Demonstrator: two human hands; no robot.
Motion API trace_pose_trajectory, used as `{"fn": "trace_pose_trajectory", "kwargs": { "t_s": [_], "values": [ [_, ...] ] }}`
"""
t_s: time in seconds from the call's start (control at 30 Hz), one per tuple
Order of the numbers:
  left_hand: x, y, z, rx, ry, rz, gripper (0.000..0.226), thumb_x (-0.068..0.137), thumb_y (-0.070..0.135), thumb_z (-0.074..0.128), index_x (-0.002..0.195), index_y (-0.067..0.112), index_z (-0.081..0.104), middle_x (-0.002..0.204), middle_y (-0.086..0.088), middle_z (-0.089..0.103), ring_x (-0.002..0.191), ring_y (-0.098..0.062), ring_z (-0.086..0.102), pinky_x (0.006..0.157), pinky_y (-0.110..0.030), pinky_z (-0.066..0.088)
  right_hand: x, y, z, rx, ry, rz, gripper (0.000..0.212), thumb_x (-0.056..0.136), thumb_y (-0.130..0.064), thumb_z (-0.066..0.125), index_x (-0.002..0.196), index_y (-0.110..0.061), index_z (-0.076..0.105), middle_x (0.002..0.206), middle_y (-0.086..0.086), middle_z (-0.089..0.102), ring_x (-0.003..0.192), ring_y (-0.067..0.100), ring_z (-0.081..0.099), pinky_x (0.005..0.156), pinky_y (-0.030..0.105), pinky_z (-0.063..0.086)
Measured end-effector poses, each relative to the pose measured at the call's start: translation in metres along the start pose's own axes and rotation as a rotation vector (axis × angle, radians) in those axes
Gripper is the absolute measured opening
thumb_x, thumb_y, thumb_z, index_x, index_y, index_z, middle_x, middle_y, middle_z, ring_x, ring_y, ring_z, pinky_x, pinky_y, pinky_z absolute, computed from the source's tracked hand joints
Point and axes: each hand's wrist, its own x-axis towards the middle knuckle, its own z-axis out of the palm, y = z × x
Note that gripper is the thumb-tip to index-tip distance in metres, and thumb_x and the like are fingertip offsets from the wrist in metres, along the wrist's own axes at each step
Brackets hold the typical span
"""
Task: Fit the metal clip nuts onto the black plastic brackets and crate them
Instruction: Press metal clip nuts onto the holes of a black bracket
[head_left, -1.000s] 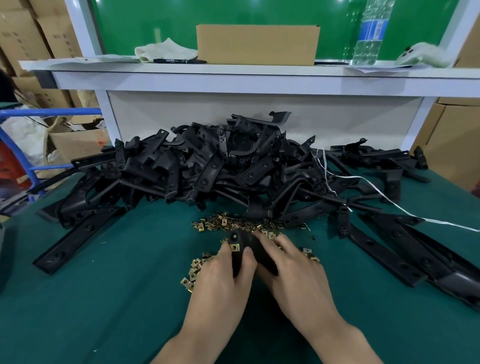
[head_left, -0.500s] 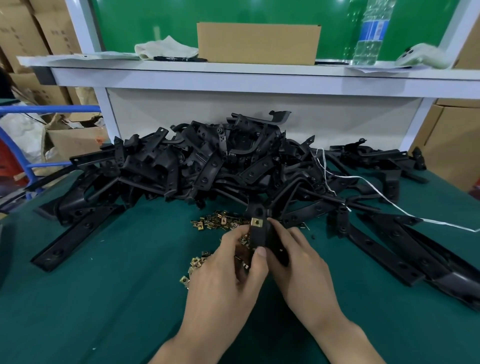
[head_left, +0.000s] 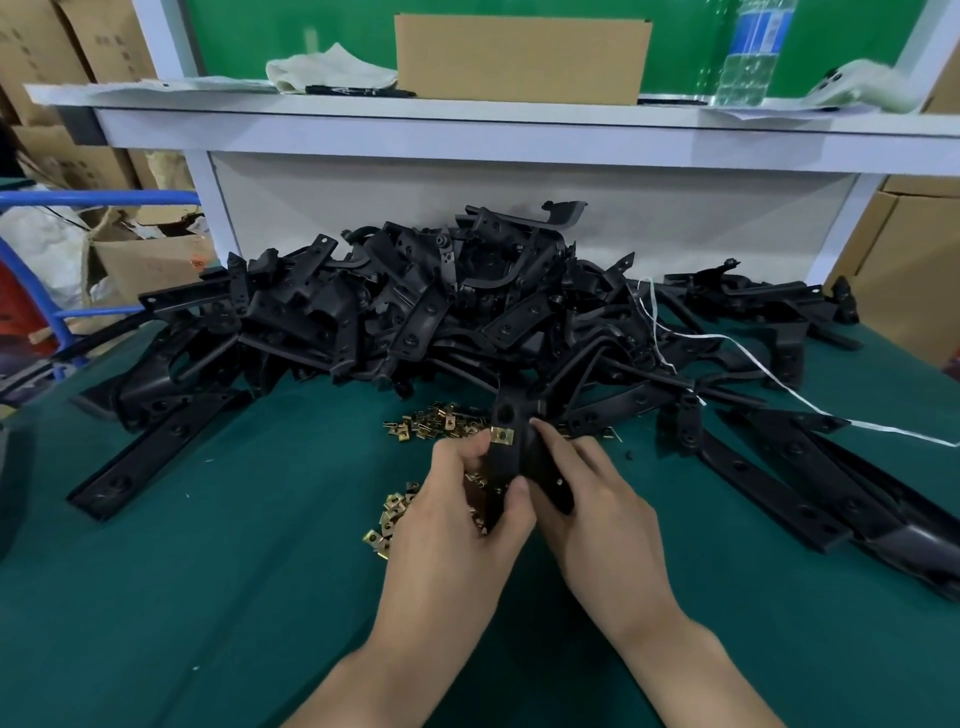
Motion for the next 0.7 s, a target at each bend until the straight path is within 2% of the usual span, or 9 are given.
{"fn": "trace_pose_trajectory", "kwargs": {
  "t_s": [0.07, 0.27, 0.37, 0.47, 0.53, 0.6, 0.67, 0.7],
  "values": [
    [0.0, -0.002, 0.001, -0.009, 0.006, -0.024, 0.031, 0.084, 0.053, 0.058, 0.107, 0.055, 0.037, 0.101, 0.029, 0.064, 0.085, 0.002, 0.066, 0.069, -0.015, 0.05, 0.001, 0.0, 0.001, -0.002, 0.0, 0.002, 0.071, 0.088, -0.067, 0.023, 0.148, -0.035, 0.045, 0.112, -0.013, 0.054, 0.08, 0.016, 0.063, 0.059, 0.034, 0.052],
    [0.001, -0.004, 0.003, 0.003, 0.03, -0.047, 0.025, 0.084, 0.051, 0.059, 0.101, 0.046, 0.041, 0.088, 0.022, 0.066, 0.078, 0.0, 0.065, 0.067, -0.017, 0.049, 0.001, 0.0, 0.005, -0.032, 0.0, 0.017, 0.058, 0.093, -0.054, 0.044, 0.148, -0.036, 0.044, 0.113, -0.013, 0.056, 0.081, 0.018, 0.064, 0.057, 0.033, 0.051],
    [0.002, -0.003, 0.002, 0.031, 0.032, -0.036, 0.025, 0.085, 0.049, 0.059, 0.1, 0.049, 0.039, 0.091, 0.025, 0.064, 0.078, -0.001, 0.064, 0.066, -0.018, 0.049, 0.002, 0.0, 0.006, -0.045, -0.001, 0.012, 0.057, 0.094, -0.052, 0.046, 0.148, -0.036, 0.043, 0.113, -0.013, 0.055, 0.082, 0.018, 0.064, 0.057, 0.032, 0.05],
    [0.001, 0.0, -0.001, 0.04, 0.013, -0.033, 0.023, 0.087, 0.051, 0.057, 0.099, 0.055, 0.038, 0.096, 0.031, 0.061, 0.08, 0.002, 0.064, 0.065, -0.014, 0.046, 0.001, 0.0, 0.005, -0.033, 0.019, 0.014, 0.058, 0.092, -0.055, 0.043, 0.147, -0.035, 0.045, 0.111, -0.013, 0.055, 0.082, 0.017, 0.064, 0.057, 0.034, 0.052],
    [0.003, 0.001, -0.005, 0.051, -0.011, -0.016, 0.009, 0.093, 0.059, 0.046, 0.099, 0.055, 0.04, 0.091, 0.031, 0.062, 0.073, 0.0, 0.063, 0.057, -0.017, 0.043, 0.001, 0.001, 0.005, -0.008, 0.044, 0.016, 0.06, 0.091, -0.056, 0.043, 0.146, -0.032, 0.047, 0.11, -0.012, 0.056, 0.082, 0.018, 0.065, 0.058, 0.037, 0.054],
    [0.007, -0.001, -0.009, 0.094, -0.01, 0.004, 0.025, 0.099, 0.062, 0.028, 0.089, 0.045, 0.043, 0.079, 0.021, 0.06, 0.065, -0.006, 0.057, 0.056, -0.026, 0.039, 0.001, 0.003, 0.005, 0.014, 0.07, 0.029, 0.06, 0.091, -0.057, 0.044, 0.145, -0.031, 0.048, 0.111, -0.013, 0.056, 0.084, 0.018, 0.065, 0.061, 0.038, 0.054],
    [0.012, -0.006, -0.015, 0.267, 0.012, 0.042, 0.029, 0.101, 0.058, 0.026, 0.084, 0.041, 0.043, 0.077, 0.016, 0.055, 0.072, -0.008, 0.053, 0.065, -0.036, 0.044, 0.003, 0.006, 0.004, 0.022, 0.101, 0.05, 0.061, 0.092, -0.059, 0.044, 0.146, -0.032, 0.046, 0.111, -0.015, 0.054, 0.086, 0.014, 0.062, 0.062, 0.032, 0.052],
    [0.014, -0.011, -0.017, 0.407, -0.002, 0.059, 0.029, 0.1, 0.058, 0.029, 0.094, 0.039, 0.05, 0.088, 0.017, 0.057, 0.085, -0.011, 0.056, 0.077, -0.04, 0.047, 0.003, 0.009, 0.003, 0.025, 0.121, 0.058, 0.061, 0.092, -0.061, 0.042, 0.146, -0.032, 0.046, 0.111, -0.016, 0.054, 0.087, 0.011, 0.06, 0.061, 0.029, 0.05]
  ]
}}
